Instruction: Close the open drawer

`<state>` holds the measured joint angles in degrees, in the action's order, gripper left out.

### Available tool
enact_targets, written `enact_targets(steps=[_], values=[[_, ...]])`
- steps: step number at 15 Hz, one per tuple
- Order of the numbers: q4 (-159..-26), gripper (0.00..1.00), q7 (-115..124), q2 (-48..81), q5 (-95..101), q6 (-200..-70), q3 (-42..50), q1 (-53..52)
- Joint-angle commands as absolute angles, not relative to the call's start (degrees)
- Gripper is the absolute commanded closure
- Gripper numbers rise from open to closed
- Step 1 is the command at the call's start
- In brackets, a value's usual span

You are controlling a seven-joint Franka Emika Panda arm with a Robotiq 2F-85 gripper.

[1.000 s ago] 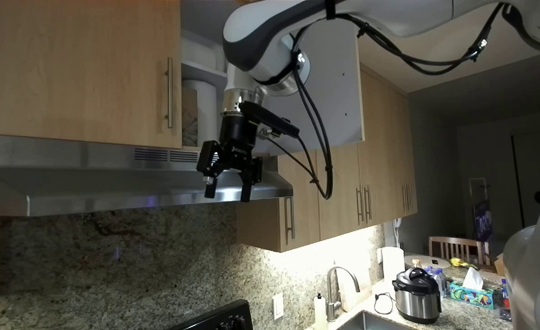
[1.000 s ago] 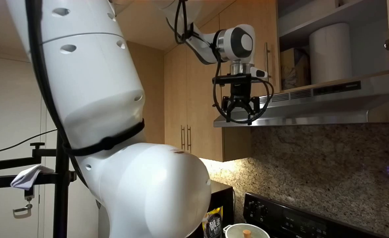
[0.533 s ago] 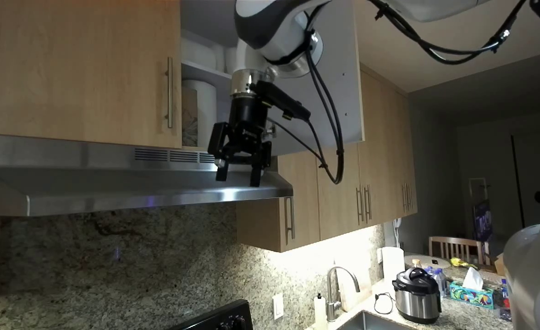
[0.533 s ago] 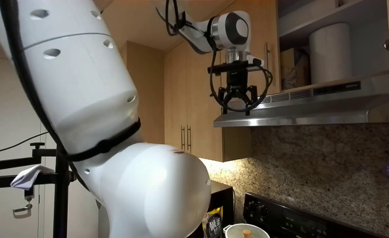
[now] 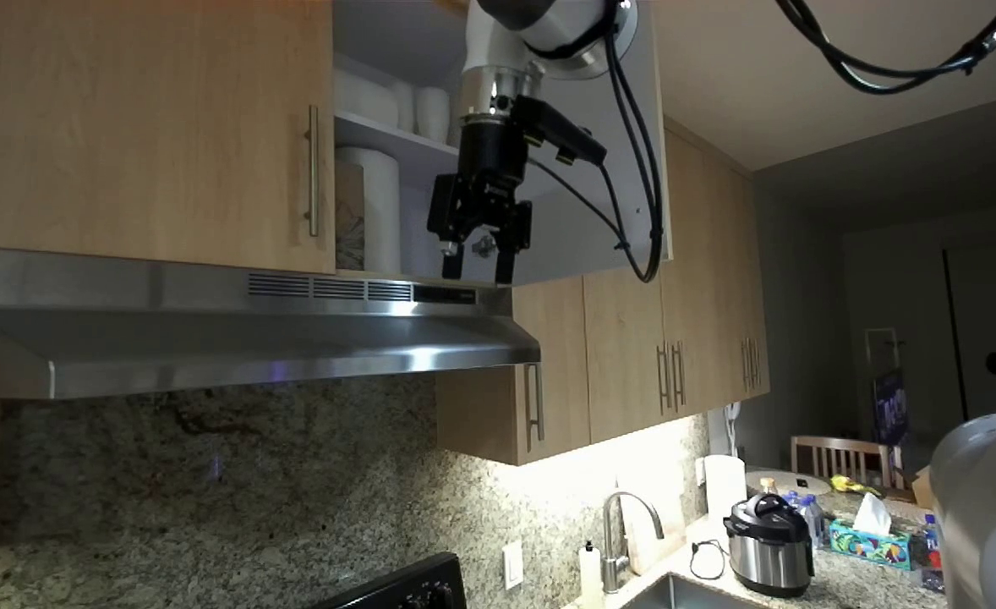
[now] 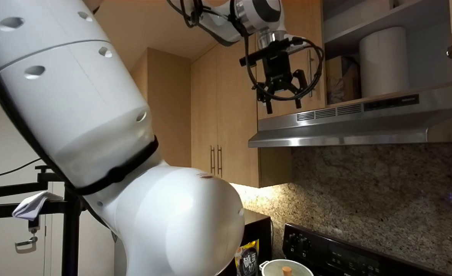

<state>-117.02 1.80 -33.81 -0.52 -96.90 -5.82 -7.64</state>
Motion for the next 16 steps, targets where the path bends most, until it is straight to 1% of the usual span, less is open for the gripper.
enact_targets(steps=[1, 5, 6, 16], values=[[-116.11, 0.0, 0.48, -36.83, 2.2, -97.54, -5.29, -5.8], [-115.38, 0.0, 0.36, -39.71, 0.98, -98.69, -3.52, -5.12], [-114.83, 0.0, 1.49, -38.3, 0.62, -97.44, -4.19, -5.14], [-113.59, 0.0, 0.88, -39.24, 1.79, -97.0, -3.81, -4.54]])
